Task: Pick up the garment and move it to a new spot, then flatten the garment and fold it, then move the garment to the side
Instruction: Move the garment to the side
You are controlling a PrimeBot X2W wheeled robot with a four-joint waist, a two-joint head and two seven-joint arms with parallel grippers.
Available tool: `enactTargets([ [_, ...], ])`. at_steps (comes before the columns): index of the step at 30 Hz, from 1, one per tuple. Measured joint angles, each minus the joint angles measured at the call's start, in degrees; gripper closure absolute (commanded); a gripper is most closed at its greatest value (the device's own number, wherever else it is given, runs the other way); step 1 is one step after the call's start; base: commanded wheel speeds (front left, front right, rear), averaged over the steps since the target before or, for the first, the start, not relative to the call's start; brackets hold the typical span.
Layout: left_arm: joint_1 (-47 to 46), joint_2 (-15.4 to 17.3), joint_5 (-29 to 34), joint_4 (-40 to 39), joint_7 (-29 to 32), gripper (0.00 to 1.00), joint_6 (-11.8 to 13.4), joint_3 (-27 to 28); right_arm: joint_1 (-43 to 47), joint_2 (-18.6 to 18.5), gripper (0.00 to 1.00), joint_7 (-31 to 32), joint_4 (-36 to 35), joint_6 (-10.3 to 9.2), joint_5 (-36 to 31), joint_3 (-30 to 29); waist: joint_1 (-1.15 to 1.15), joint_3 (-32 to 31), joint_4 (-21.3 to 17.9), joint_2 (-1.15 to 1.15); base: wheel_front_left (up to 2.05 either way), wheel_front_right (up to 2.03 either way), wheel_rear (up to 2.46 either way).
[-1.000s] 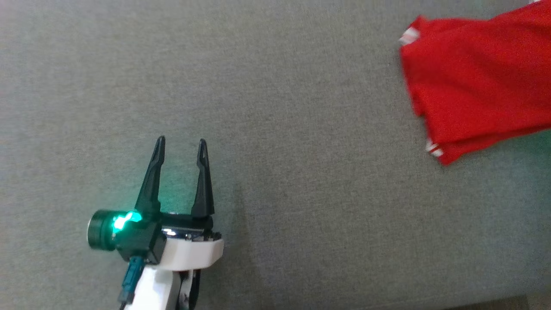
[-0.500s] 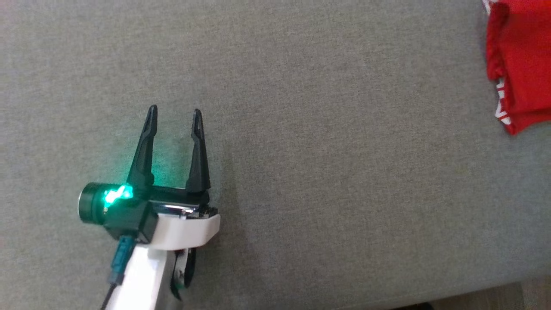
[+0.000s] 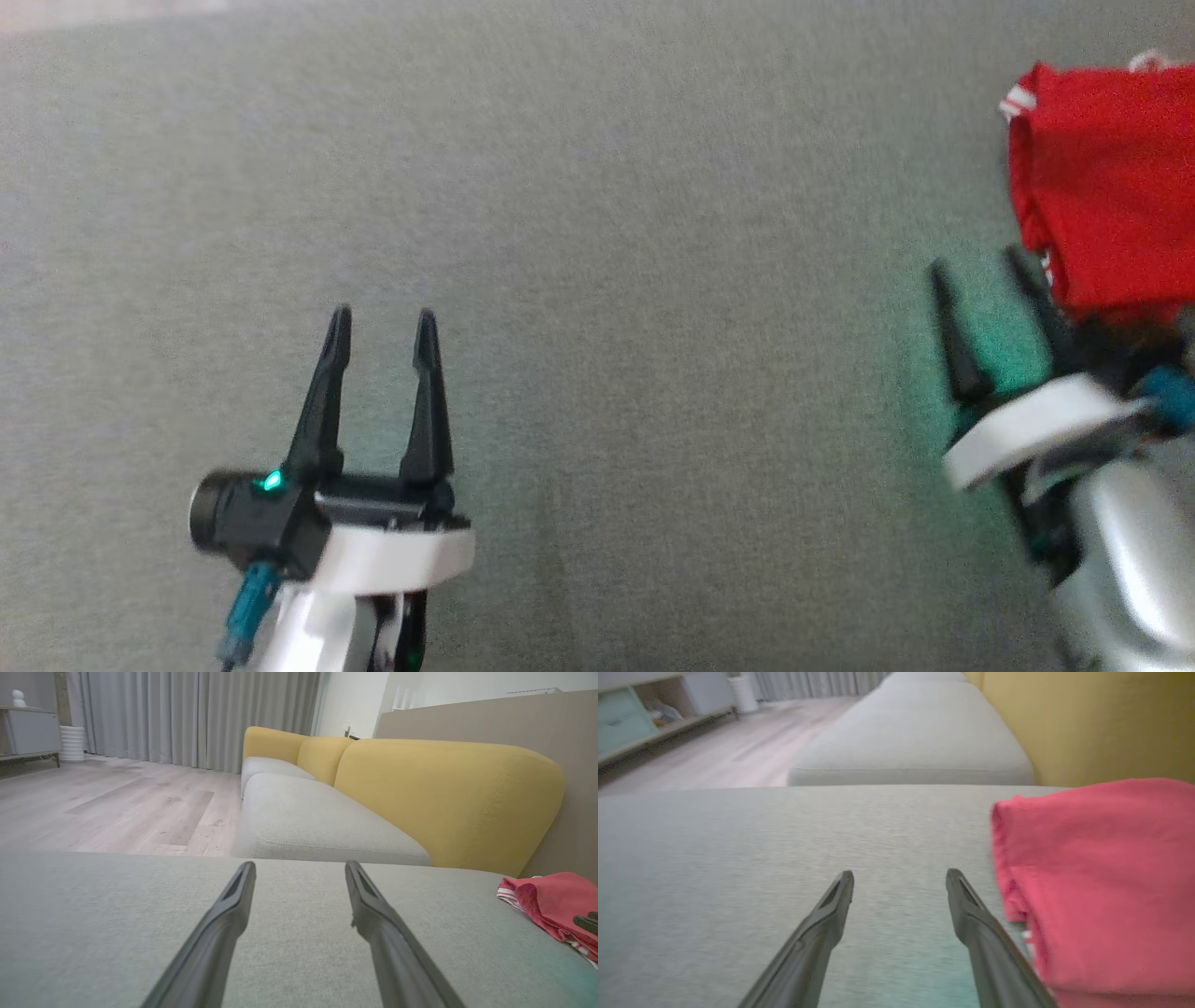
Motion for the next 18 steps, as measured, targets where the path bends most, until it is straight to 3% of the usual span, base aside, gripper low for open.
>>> enactTargets([
  [5, 4.05, 0.0, -0.36, 0.29, 0.0, 0.0, 1.1, 1.21, 3.13, 2.91, 0.0, -9.57, 4.45, 0.0, 1.49, 5.53, -0.01, -4.52, 1.53, 0.0, 0.0, 0.0, 0.0],
  [8, 7.78, 0.02, -0.71, 0.19, 0.0, 0.0, 1.33, 2.96, 5.6, 5.34, 0.0, -11.36, 6.08, 0.0, 1.92, 7.75, -0.01, -7.93, 2.32, 0.0, 0.0, 0.0, 0.0],
  [12, 12.6, 0.03, -0.73, 0.01, 0.0, 0.0, 1.19, 4.49, 10.12, 7.36, 0.0, -11.39, 0.19, 0.0, -1.67, 5.75, -0.01, -12.21, 2.9, 0.0, 0.0, 0.0, 0.0],
  [18, 16.9, 0.08, 0.05, -0.32, 0.0, 0.0, 0.68, 5.98, 18.07, 9.88, 0.0, -11.54, -2.5, 0.0, -5.75, 3.12, -0.01, -16.62, 3.13, 0.0, 0.0, 0.0, 0.0],
])
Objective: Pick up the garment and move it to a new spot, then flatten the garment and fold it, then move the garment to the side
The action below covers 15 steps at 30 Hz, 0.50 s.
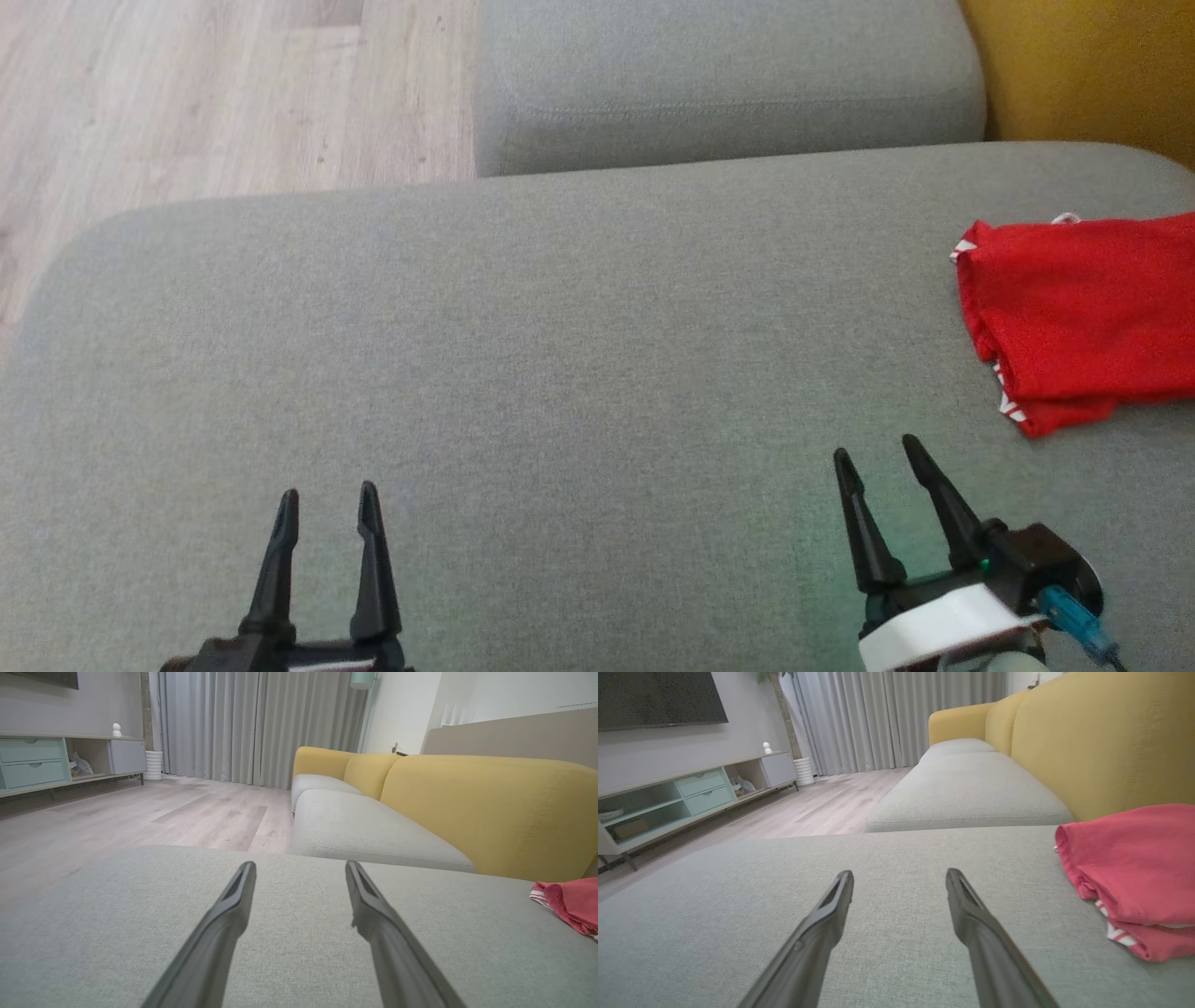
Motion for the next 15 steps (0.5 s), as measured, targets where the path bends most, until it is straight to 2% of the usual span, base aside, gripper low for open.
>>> enactTargets([
  [12, 0.14, 0.02, 1.82, 0.79, 0.0, 0.0, -1.05, 0.11, 0.71, 1.18, 0.0, 0.0, -1.22, 0.0, -1.12, -1.86, 0.02, -1.25, -0.43, 0.0, 0.0, 0.0, 0.0],
  [13, 0.14, -0.01, 1.88, 1.46, 0.01, 1.0, -1.04, 0.02, 0.72, 1.23, 1.0, 0.02, -0.87, 0.0, -1.09, -1.82, 0.02, -1.35, -0.49, 0.0, 0.0, 0.0, 0.0],
  [15, 0.41, -0.02, 1.87, 3.45, 0.02, 1.0, -1.03, -0.09, 1.14, 1.23, 1.0, 0.04, 1.01, 0.0, -1.09, -1.69, 0.02, -1.36, -0.5, 0.0, 0.0, 0.0, 0.0],
])
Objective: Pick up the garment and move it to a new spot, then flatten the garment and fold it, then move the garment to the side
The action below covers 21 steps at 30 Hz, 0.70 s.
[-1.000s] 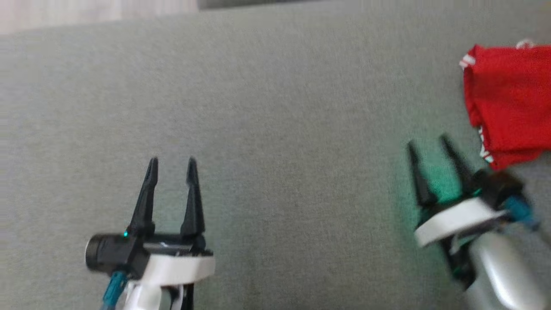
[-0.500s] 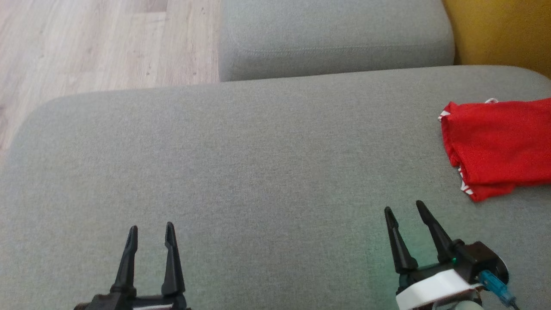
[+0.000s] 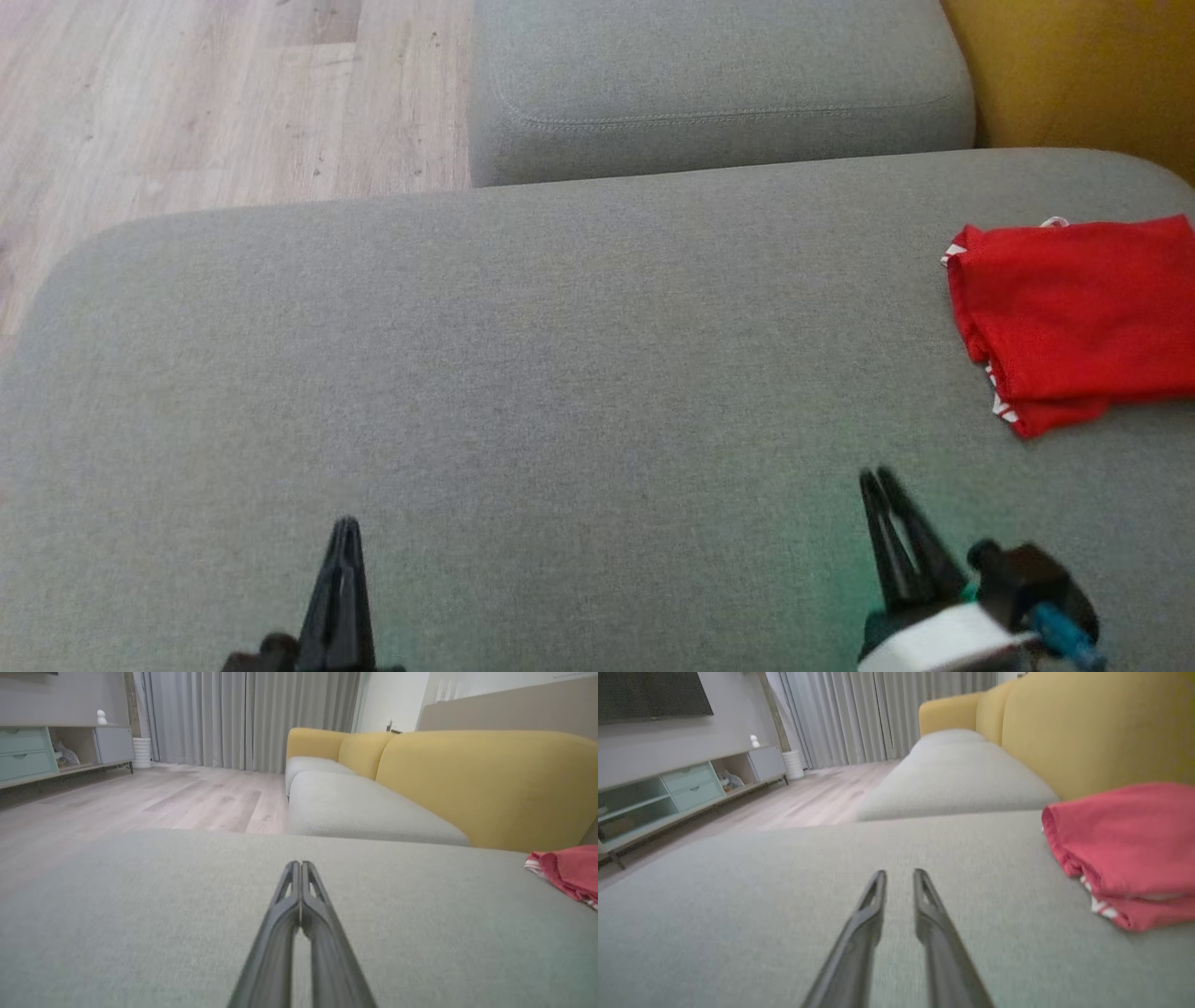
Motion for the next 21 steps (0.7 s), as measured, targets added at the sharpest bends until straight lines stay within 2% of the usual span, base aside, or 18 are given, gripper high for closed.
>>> enactTargets([
  [4, 1.15, 0.01, -0.89, 2.82, 0.23, 1.0, -0.01, -0.01, 2.05, 0.0, 1.0, 0.25, 2.66, 0.0, 0.8, 0.11, 0.0, 0.0, -0.01, 0.0, 0.0, 0.0, 0.0],
  [21, -0.08, 0.27, -13.25, 3.94, 2.54, 1.0, -1.27, 0.41, 1.57, -0.12, 1.0, 2.4, 2.7, 0.0, 13.6, -1.13, 0.0, 0.16, -0.02, 0.0, 0.0, 0.0, 0.0],
])
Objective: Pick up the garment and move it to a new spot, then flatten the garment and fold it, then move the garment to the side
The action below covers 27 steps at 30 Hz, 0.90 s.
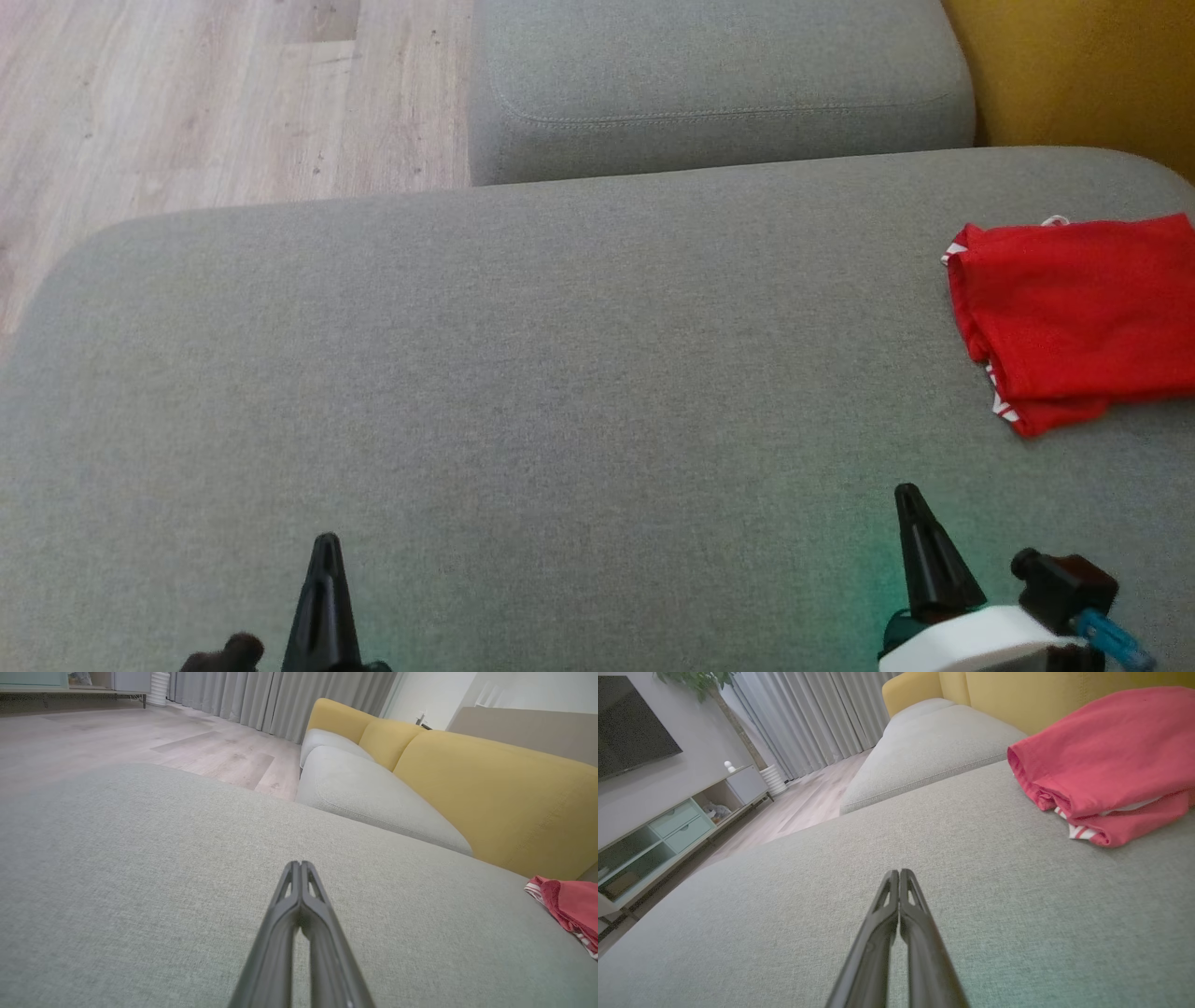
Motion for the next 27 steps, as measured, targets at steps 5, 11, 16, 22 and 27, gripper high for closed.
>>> enactTargets([
  [5, -0.76, 0.03, -3.37, 0.42, 0.56, 1.0, -0.22, 0.31, -0.52, -0.08, 1.0, 0.71, -0.01, 0.0, 3.49, -0.46, 0.0, 0.04, 0.0, 0.0, 0.0, 0.0, 0.0],
  [11, -1.45, 0.1, -7.46, 0.89, 1.51, 1.0, -0.76, 0.94, -1.05, -0.11, 1.0, 1.4, -0.11, 0.0, 7.69, -0.97, 0.0, 0.09, 0.0, 0.0, 0.0, 0.0, 0.0],
  [16, -2.03, 0.13, -10.09, 1.02, 2.05, 1.0, -1.23, 1.3, -1.13, -0.14, 1.0, 1.94, -0.14, 0.0, 10.44, -1.41, 0.0, 0.12, 0.0, 0.0, 0.0, 0.0, 0.0],
  [22, -2.7, 0.23, -14.14, 1.51, 2.71, 1.0, -1.75, 1.65, -2.01, -0.2, 1.0, 3.02, -0.26, 0.0, 14.58, -2.14, 0.0, 0.17, 0.0, 0.0, 0.0, 0.0, 0.0],
  [27, -3.24, 0.34, -17.38, 1.72, 3.59, 1.0, -1.8, 2.0, -2.23, -0.27, 1.0, 3.74, -0.32, 0.0, 17.98, -2.59, 0.0, 0.21, -0.01, 0.0, 0.0, 0.0, 0.0],
])
